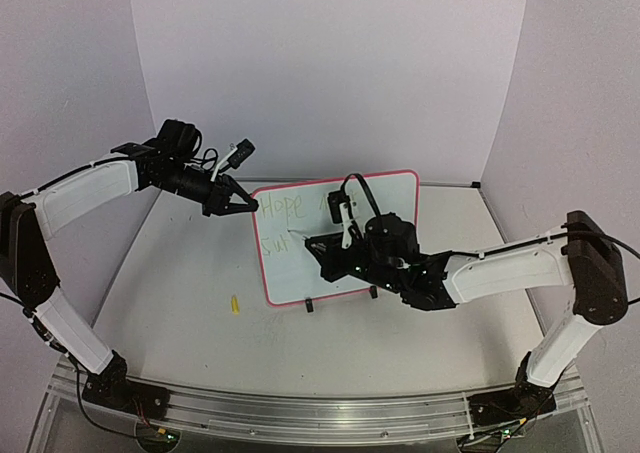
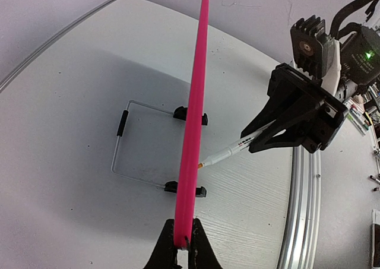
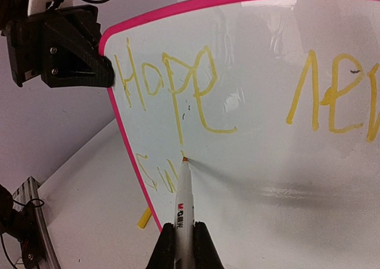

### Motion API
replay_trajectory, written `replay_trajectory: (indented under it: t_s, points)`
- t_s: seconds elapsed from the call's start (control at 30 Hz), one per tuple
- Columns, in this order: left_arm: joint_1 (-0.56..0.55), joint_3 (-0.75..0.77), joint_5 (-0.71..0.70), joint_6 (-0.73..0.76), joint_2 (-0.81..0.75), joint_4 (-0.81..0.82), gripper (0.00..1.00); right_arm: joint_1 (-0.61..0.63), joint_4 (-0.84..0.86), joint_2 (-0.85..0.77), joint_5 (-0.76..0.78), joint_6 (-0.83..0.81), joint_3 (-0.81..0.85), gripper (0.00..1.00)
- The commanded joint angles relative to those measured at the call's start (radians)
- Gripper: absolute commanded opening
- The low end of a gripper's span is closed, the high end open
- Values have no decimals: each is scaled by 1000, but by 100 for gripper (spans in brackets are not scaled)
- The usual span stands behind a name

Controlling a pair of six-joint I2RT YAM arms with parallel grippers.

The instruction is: Write a sentence on the whiteboard

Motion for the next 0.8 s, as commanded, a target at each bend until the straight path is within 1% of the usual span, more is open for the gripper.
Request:
replay_trajectory:
  t_s: [0.0, 0.2, 0.4, 0.77]
  points:
    - [-30, -12, -48, 20, 32, -63, 0, -4, -17, 7, 41, 48, -41, 0]
    - [-30, -12, -46, 19, 31, -63, 0, -4, -16, 22, 5, 77, -61, 0]
    - [-30, -12, -46, 19, 32, -63, 0, -5, -12, 8, 28, 57, -52, 0]
    - [-30, -12, -46, 20, 33, -63, 0, -4, 93, -19, 13, 27, -32, 0]
